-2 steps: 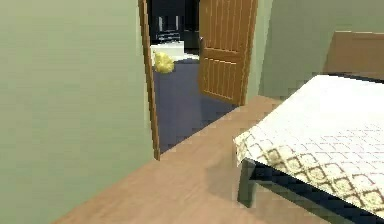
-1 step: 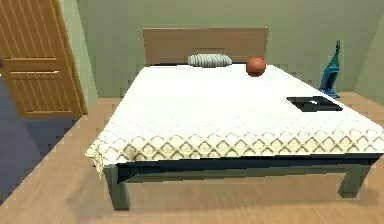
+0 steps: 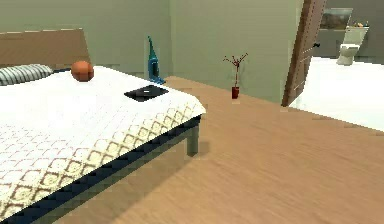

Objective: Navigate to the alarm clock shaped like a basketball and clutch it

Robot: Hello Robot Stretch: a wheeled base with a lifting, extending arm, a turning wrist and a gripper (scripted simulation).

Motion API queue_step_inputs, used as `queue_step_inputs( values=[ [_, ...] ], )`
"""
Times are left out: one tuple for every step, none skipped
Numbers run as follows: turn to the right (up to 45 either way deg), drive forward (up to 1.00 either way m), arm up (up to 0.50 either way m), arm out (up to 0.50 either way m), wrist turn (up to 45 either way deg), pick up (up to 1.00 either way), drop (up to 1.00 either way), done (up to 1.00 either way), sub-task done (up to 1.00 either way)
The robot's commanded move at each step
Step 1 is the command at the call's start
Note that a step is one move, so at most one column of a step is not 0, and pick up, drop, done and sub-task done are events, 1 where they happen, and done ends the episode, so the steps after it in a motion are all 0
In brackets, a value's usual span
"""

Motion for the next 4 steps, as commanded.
queue_step_inputs(
  values=[
    [27.0,0.00,0.00,0.00,0.0,0.00,0.00,0.00,0.00],
    [0.0,0.00,0.50,0.00,0.0,0.00,0.00,0.00,0.00],
    [0.0,0.00,0.32,0.00,0.0,0.00,0.00,0.00,0.00],
    [0.0,0.00,0.00,0.24,0.0,0.00,0.00,0.00,0.00]
  ],
)
